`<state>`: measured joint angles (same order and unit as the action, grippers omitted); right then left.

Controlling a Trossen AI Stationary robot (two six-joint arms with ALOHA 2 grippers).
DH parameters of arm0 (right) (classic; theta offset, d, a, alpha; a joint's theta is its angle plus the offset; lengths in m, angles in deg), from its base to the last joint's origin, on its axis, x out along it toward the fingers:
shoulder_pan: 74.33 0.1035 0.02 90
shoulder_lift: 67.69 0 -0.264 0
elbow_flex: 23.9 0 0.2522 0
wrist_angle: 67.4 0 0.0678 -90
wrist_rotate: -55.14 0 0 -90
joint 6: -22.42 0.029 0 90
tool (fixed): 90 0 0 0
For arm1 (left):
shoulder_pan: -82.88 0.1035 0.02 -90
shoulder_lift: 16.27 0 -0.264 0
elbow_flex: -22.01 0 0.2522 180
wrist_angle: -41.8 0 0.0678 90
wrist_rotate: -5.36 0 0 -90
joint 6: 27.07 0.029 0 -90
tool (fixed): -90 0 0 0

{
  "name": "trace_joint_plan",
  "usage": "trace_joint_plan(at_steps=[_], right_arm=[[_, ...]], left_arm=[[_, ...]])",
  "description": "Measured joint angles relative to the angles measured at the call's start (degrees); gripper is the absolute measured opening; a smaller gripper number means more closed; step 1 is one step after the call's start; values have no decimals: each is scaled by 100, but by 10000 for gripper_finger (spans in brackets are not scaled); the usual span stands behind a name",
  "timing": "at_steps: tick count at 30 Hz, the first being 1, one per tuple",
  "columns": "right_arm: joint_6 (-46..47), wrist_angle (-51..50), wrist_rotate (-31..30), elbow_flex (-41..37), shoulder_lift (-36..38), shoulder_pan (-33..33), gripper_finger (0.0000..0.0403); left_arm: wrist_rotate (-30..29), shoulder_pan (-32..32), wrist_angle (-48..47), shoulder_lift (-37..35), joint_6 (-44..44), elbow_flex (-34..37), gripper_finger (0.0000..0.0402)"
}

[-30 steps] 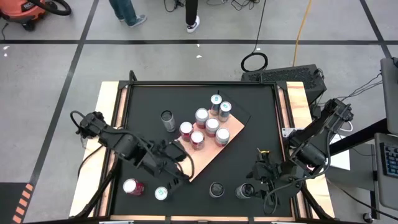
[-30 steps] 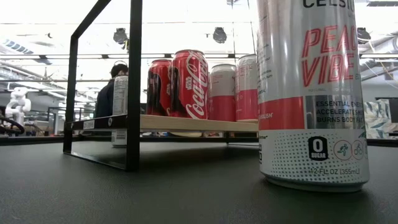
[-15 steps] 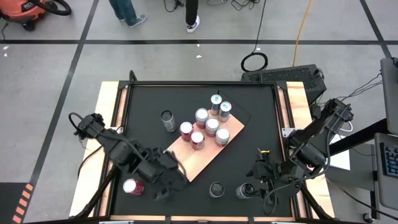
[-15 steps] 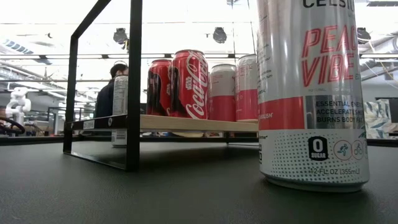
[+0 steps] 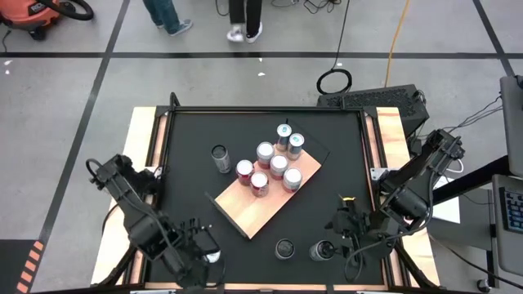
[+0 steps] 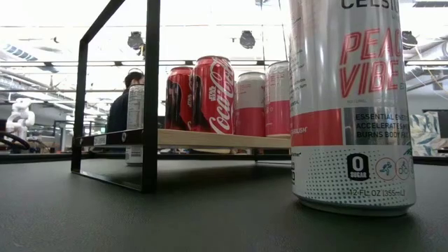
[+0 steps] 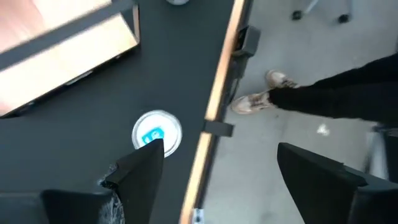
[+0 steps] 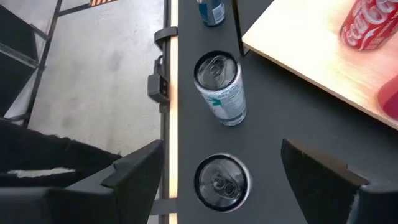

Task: Place canned beverage on shelf
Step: Put the blue soda can on the shelf aligned with the other blue soda cans

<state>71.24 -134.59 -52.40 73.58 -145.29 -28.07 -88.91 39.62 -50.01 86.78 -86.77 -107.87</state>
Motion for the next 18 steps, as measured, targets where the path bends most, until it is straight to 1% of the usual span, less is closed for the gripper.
trace_joint_plan(at_steps=[5,12,15,18], right_arm=[[2,0,-62,0,0,-2,304],[151,0,-62,0,0,-2,304],[242,0,-62,0,0,-2,304],[299,0,-62,0,0,-2,304]], left_arm=[[-35,-71,215,1,5,500,308],[-91,-77,759,-3,-60,1218,310],[-134,-75,745,1,-208,1506,320],[-158,-77,771,1,-216,1674,340]])
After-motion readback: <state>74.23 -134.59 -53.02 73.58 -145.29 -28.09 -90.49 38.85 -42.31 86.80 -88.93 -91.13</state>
